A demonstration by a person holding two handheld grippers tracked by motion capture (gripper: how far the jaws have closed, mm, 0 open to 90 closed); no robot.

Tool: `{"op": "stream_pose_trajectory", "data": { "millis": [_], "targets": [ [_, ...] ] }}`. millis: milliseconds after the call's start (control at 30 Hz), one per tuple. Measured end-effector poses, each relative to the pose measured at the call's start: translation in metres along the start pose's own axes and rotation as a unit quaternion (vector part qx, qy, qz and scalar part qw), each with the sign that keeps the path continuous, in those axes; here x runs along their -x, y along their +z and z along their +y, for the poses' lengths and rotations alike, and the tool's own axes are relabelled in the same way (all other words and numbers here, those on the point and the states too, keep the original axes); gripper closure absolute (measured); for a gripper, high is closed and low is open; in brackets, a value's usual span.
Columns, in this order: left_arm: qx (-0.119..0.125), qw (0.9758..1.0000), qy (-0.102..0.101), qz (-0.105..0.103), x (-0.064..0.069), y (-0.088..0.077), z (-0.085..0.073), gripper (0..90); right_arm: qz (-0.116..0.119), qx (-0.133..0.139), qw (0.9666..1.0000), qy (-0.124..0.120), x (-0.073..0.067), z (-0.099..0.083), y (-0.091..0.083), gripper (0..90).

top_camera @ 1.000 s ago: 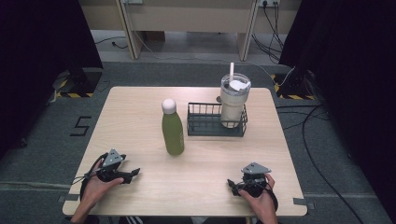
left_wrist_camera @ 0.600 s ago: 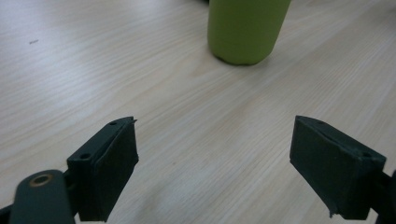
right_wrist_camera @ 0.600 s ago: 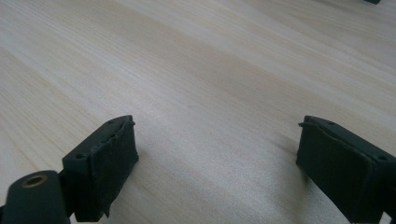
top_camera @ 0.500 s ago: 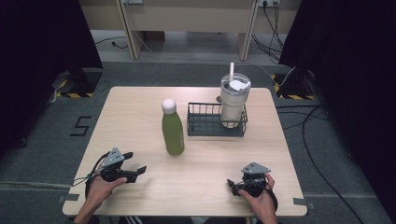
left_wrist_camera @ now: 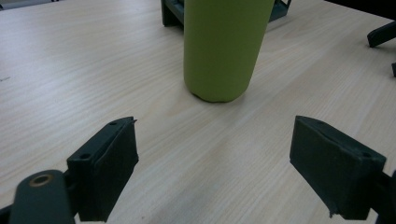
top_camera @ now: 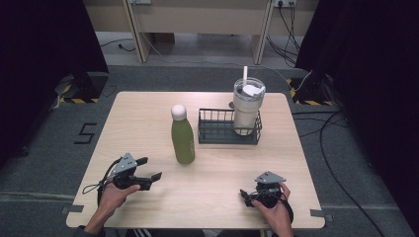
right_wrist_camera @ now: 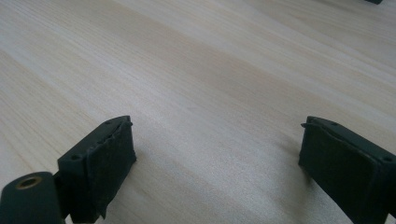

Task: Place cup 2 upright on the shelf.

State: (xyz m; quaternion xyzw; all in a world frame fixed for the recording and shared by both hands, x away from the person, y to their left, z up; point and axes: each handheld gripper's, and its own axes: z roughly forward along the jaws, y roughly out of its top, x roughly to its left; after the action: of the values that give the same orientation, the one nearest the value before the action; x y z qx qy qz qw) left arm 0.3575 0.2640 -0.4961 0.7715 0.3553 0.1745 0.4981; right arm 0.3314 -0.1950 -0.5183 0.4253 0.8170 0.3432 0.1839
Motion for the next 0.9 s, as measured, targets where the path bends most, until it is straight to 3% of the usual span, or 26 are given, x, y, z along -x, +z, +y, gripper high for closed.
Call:
{"op": "stream_pose_trajectory", "data": {
  "millis": [467,900],
  "targets": [
    [0.012,0.9998,0.001,-0.017,0.003,0.016,0.015,14.7,0.001,-0.002,1.0000,0.001,0.000,0.001,0.002,8.5],
    [0.023,0.9995,0.008,-0.019,0.005,0.027,0.026,14.7,0.001,-0.003,1.0000,-0.001,0.000,0.002,0.003,7.7]
  ]
}}
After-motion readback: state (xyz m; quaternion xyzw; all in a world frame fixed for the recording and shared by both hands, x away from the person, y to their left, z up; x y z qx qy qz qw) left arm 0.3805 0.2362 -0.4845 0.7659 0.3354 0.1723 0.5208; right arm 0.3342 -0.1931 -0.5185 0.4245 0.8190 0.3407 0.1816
